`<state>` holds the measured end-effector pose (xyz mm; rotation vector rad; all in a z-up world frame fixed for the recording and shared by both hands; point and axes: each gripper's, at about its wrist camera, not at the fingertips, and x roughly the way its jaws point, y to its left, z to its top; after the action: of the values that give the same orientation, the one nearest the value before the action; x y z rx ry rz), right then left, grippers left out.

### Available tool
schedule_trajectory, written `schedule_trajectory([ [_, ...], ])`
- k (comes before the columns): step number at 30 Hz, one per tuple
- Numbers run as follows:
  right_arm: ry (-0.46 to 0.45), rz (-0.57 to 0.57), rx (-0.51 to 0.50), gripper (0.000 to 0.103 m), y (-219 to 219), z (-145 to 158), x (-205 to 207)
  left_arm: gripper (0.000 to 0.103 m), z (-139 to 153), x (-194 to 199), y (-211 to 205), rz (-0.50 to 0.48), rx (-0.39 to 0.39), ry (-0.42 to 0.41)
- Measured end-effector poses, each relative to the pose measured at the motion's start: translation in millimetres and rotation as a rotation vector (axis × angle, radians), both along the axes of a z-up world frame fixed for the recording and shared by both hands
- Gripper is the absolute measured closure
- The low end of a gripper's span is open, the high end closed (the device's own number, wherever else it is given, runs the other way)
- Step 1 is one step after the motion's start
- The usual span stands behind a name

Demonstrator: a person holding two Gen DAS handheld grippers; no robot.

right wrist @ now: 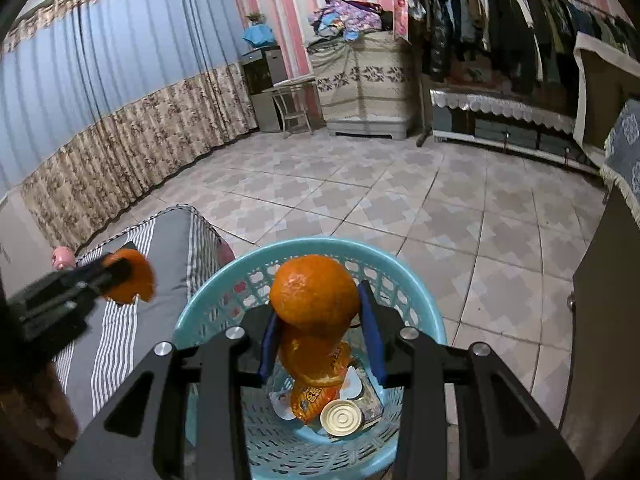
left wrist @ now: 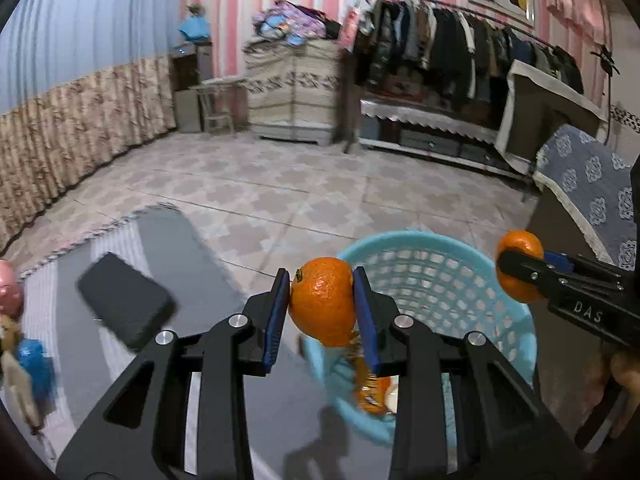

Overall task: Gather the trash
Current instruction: 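Carry both oranges over the blue basket with both tools, then open both tools to drop the oranges into the basket, then withdraw both open tools from the basket back to the table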

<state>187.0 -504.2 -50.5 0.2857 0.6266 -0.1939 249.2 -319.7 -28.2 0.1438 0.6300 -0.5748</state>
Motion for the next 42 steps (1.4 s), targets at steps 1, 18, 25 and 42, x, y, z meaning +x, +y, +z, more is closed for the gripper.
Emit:
schedule_trajectory([
  [1, 0.003, -0.002, -0.001, 0.067, -0.7, -1.0, 0.4, 0.072, -2.3, 1.2, -4.2, -0.009, 0.001, 0.006],
  [18, 0.083, -0.011, -0.025, 0.067, 3.3, -17.2, 15.4, 0.023, -7.6, 14.4, -25.9, 0.036, 0.030, -0.021],
  [25, 0.098, 0.010, -0.055, 0.064, 20.4, -22.5, 25.5, 0.010, 9.1, 5.4, 19.6, 0.158, 0.055, -0.082],
  [42, 0.038, -0.036, -0.087, 0.008, 29.3, -11.2, 18.9, 0.006, 23.7, -24.8, 121.7, 0.327, 0.030, -0.096],
])
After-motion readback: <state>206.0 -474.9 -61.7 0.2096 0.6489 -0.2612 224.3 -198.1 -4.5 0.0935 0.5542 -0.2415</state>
